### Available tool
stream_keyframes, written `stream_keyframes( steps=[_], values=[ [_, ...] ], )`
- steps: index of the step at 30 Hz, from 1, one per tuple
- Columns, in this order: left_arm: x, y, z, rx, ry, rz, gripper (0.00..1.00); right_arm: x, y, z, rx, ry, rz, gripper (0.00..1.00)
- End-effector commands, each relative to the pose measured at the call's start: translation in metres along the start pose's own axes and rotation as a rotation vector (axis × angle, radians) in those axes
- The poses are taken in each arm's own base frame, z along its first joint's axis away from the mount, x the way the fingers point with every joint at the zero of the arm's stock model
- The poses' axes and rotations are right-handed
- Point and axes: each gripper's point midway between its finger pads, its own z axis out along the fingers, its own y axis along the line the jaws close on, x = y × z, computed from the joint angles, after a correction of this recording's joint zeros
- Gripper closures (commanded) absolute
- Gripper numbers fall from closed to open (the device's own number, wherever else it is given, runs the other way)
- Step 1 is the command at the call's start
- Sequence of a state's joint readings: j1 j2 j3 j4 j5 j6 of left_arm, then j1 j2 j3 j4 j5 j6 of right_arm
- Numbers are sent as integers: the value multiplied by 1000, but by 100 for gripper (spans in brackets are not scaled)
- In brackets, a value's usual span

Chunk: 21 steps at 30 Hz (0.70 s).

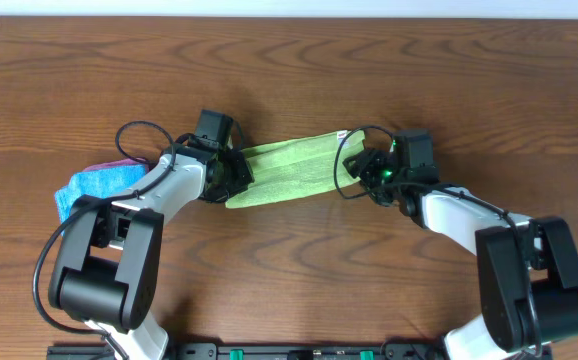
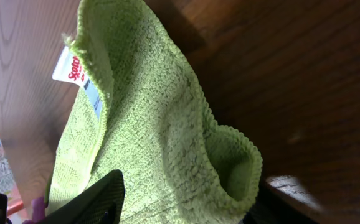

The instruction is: Fold the cloth

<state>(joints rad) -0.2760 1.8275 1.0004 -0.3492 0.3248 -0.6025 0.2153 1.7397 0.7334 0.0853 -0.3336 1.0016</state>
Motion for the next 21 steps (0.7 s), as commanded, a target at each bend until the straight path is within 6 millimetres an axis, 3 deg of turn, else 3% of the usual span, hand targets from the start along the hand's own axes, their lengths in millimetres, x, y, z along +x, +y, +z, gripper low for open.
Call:
stream_keyframes(
  steps=[1, 11, 12, 14, 21],
  values=[
    [-7, -1, -2, -13, -18, -2, 94, 4, -46, 12, 159, -31, -4, 42],
    [-5, 0, -2, -17, -12, -4, 94, 6, -58, 17, 197, -25, -13, 60],
    [-5, 0, -2, -17, -12, -4, 94, 5, -59, 17, 201, -29, -32, 68],
    [-5, 0, -2, -18, -12, -4, 94, 4, -59, 17, 202, -31, -58, 95],
    [-5, 0, -2, -19, -13, -4, 94, 4, -58, 17, 198, -20, -133, 99]
  ],
)
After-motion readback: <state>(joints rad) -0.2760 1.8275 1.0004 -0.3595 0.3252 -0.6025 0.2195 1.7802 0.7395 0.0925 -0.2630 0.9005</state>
